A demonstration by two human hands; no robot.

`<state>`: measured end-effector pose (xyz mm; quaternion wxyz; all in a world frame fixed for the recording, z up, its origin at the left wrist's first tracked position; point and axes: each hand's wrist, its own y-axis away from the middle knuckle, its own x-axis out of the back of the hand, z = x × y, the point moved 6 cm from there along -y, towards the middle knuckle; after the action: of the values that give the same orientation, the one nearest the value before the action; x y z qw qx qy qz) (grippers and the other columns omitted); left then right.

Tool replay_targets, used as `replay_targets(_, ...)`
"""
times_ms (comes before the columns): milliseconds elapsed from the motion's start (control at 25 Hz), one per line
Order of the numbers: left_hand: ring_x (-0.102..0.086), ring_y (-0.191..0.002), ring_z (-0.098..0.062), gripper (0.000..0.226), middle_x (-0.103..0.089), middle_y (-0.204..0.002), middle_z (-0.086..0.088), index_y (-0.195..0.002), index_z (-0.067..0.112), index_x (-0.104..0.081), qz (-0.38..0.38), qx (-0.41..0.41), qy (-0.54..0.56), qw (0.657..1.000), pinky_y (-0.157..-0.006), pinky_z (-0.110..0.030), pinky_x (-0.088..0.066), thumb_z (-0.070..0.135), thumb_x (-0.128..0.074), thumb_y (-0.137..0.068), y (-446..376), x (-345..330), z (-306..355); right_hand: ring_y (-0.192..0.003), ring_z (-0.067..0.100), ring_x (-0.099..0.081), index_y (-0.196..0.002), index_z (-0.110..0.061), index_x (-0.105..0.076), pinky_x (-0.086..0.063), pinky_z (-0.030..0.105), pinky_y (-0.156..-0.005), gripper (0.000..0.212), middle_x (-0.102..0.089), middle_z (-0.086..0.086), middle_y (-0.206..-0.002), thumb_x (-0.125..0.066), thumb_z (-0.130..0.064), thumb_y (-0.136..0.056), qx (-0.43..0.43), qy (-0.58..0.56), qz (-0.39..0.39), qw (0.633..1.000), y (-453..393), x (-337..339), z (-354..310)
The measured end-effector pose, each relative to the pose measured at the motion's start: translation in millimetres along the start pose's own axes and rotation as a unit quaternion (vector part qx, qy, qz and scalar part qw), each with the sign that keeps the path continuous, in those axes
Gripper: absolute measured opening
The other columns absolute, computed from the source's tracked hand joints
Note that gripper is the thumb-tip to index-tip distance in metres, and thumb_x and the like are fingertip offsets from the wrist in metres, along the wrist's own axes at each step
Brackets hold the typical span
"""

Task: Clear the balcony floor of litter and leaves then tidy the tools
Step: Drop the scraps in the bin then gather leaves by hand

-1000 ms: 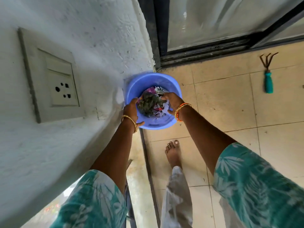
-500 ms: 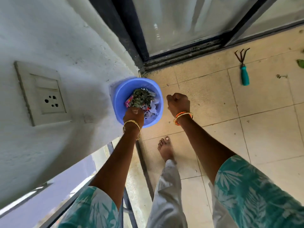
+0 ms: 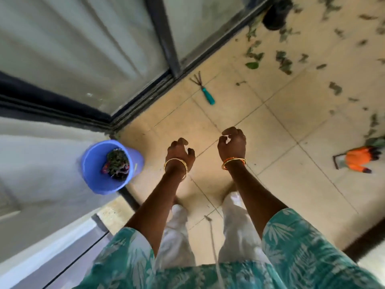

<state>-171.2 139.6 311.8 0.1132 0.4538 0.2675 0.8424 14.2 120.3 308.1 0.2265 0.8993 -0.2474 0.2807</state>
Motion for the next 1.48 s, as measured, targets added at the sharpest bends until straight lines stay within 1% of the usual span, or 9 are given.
replay_targets(120, -0.048, -0.115, -0.031, 0.031, -0.054, -0.12, -0.012, -0.118, 0.009, -0.053, -0.035, -0.061, -0.068, 0.995, -0.092, -0.036, -0.044, 0.015, -0.051, -0.088, 16.6, -38.8, 78.6, -0.098, 0.036, -0.051, -0.09, -0.003, -0.065, -0.033, 0.024, -0.078, 0.019, -0.061, 0.016, -0.1, -0.054, 0.001, -0.076, -0.019, 0.043, 0.059, 0.997, -21.1, 84.1, 37.1)
replay_targets(360, -0.038, -0.127, -0.029, 0.049, -0.034, -0.143, -0.009, -0.137, 0.014, -0.038, -0.068, -0.139, -0.183, 0.971, -0.095, -0.043, -0.043, 0.019, -0.051, -0.09, 15.0, -101.6, 203.3, -0.113, 0.039, -0.047, -0.109, -0.003, -0.063, -0.041, 0.038, -0.091, 0.033, -0.054, 0.02, -0.122, -0.053, -0.011, -0.079, -0.045, 0.091, 0.093, 0.991, -76.4, 199.6, 94.0)
replay_targets(520, -0.032, -0.132, -0.028, 0.054, -0.029, -0.147, -0.009, -0.14, 0.015, -0.034, -0.085, -0.184, -0.225, 0.953, -0.099, -0.043, -0.039, 0.022, -0.052, -0.089, -20.0, -132.8, 260.4, -0.129, 0.035, -0.035, -0.127, -0.005, -0.052, -0.039, 0.044, -0.098, 0.045, -0.041, 0.018, -0.14, -0.056, -0.013, -0.083, -0.073, 0.12, 0.077, 0.987, -127.8, 226.2, 118.1)
replay_targets(680, -0.031, -0.132, -0.029, 0.052, -0.03, -0.147, -0.009, -0.139, 0.015, -0.035, -0.106, -0.171, -0.232, 0.952, -0.1, -0.045, -0.04, 0.022, -0.053, -0.09, -75.7, -153.9, 280.3, -0.132, 0.035, -0.032, -0.132, -0.005, -0.047, -0.036, 0.044, -0.102, 0.048, -0.037, 0.018, -0.143, -0.056, -0.014, -0.086, -0.072, 0.122, 0.047, 0.989, -186.4, 219.2, 134.0)
replay_targets(920, -0.038, -0.126, -0.029, 0.05, -0.037, -0.14, -0.012, -0.137, 0.013, -0.037, -0.123, -0.181, -0.287, 0.933, -0.095, -0.044, -0.043, 0.022, -0.053, -0.09, -192.3, -170.4, 300.4, -0.128, 0.034, -0.036, -0.115, -0.003, -0.061, -0.036, 0.038, -0.103, 0.03, -0.048, 0.015, -0.137, -0.054, -0.008, -0.086, -0.052, 0.129, -0.015, 0.99, -288.3, 163.3, 146.0)
replay_targets(1080, -0.04, -0.126, -0.029, 0.05, -0.04, -0.138, -0.012, -0.137, 0.013, -0.037, -0.118, -0.159, -0.297, 0.934, -0.094, -0.043, -0.044, 0.022, -0.052, -0.091, -256.3, -180.3, 300.1, -0.13, 0.03, -0.037, -0.118, -0.006, -0.06, -0.032, 0.032, -0.104, 0.032, -0.047, 0.012, -0.138, -0.056, -0.012, -0.087, -0.047, 0.146, -0.079, 0.985, -341.4, 115.4, 152.8)
replay_targets(1200, -0.043, -0.123, -0.031, 0.048, -0.047, -0.132, -0.015, -0.136, 0.01, -0.04, -0.11, -0.144, -0.256, 0.95, -0.094, -0.043, -0.042, 0.021, -0.053, -0.091, -315.2, -200.1, 294.6, -0.131, 0.03, -0.035, -0.125, -0.015, -0.055, -0.036, 0.04, -0.105, 0.04, -0.041, 0.006, -0.143, -0.053, -0.026, -0.087, 0.003, 0.217, -0.154, 0.964, -390.4, 58.6, 159.9)
replay_targets(1320, -0.048, -0.118, -0.034, 0.042, -0.054, -0.124, -0.018, -0.13, 0.007, -0.049, -0.078, -0.125, -0.189, 0.971, -0.092, -0.04, -0.042, 0.016, -0.055, -0.089, -381.4, -230.8, 274.2, -0.136, 0.028, -0.025, -0.133, -0.013, -0.047, -0.034, 0.039, -0.105, 0.045, -0.034, 0.007, -0.148, -0.049, -0.028, -0.091, 0.096, 0.288, -0.249, 0.92, -432.7, -21.2, 172.2)
replay_targets(1480, -0.063, -0.102, -0.032, 0.025, -0.067, -0.11, -0.015, -0.112, 0.006, -0.062, -0.005, -0.085, -0.088, 0.992, -0.085, -0.035, -0.049, 0.012, -0.056, -0.088, -477.3, -272.4, 243.7, -0.139, 0.038, -0.022, -0.138, -0.013, -0.043, -0.027, 0.051, -0.109, 0.061, -0.026, 0.016, -0.152, -0.064, -0.03, -0.083, 0.168, 0.284, -0.226, 0.917, -472.8, -130.3, 218.0)
